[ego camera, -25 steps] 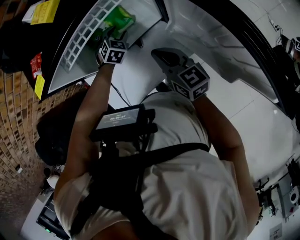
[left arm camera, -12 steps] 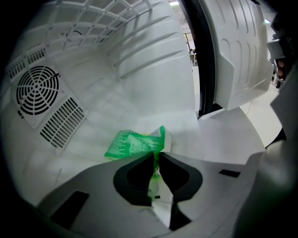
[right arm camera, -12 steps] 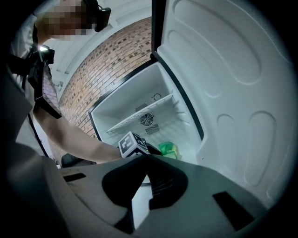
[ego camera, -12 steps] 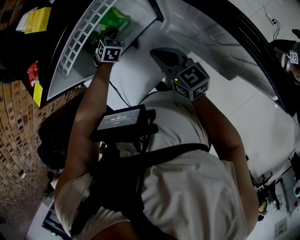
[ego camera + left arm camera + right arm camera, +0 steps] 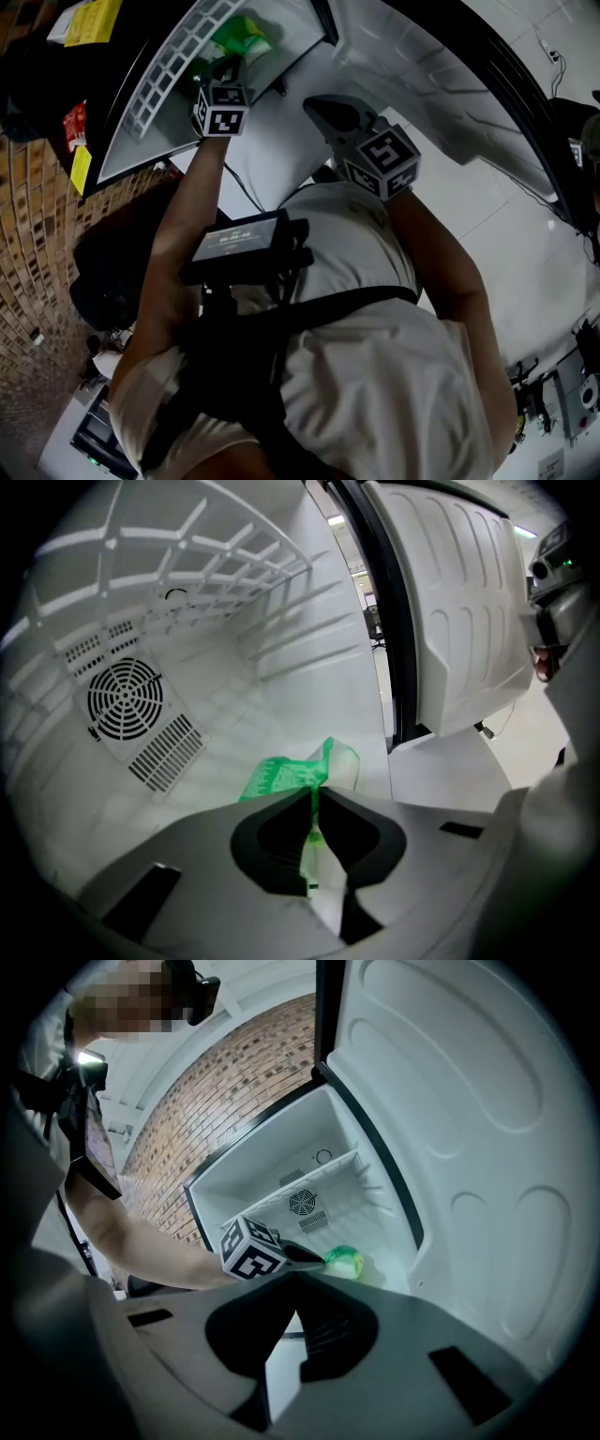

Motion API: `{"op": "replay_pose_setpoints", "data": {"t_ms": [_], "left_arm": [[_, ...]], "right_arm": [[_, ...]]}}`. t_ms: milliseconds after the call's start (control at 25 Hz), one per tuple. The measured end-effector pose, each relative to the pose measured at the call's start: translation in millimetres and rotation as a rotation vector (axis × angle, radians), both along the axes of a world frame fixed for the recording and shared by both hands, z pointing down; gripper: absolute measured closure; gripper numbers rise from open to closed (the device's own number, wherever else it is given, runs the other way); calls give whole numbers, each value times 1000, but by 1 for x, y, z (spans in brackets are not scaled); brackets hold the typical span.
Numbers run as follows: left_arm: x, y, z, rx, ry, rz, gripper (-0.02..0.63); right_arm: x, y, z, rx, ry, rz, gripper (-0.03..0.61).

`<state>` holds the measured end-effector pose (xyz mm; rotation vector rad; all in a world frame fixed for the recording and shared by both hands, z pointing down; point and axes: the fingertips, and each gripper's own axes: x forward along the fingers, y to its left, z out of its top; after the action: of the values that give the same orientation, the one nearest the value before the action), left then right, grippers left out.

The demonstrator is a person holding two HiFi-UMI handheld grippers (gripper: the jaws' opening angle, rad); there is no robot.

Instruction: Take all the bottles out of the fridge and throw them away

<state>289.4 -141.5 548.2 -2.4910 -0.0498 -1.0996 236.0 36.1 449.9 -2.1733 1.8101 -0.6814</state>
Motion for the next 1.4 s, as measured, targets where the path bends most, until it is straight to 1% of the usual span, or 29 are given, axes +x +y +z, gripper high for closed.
{"op": "replay_pose_setpoints", "data": {"t_ms": [200,360,480,680,880,1040,1280,1400], "left_arm": [[-3,17,-33,-33,66,8,581],[-14,33,-54,-61,116,45,583],[-25,42,-68,-81,146,51,583],[-44,46,-90,-99,199,27,585],[-67,53,-103,-122,237,12,586],[-87,56,-111,-161,271,-14,588],[-117,68,-127,-198,339,-40,589],[-132,69,-133,-237,380,-67,589]], "right_arm": [[-3,2,-7,2,31,-28,572],[-5,-1,-12,10,43,-45,572],[-8,-2,-15,15,53,-58,572],[-13,-6,-16,20,57,-91,572],[-14,-11,-19,31,58,-102,572],[-17,-16,-23,37,66,-115,572],[-24,-21,-30,41,85,-138,572],[-28,-22,-33,41,96,-148,572]]}}
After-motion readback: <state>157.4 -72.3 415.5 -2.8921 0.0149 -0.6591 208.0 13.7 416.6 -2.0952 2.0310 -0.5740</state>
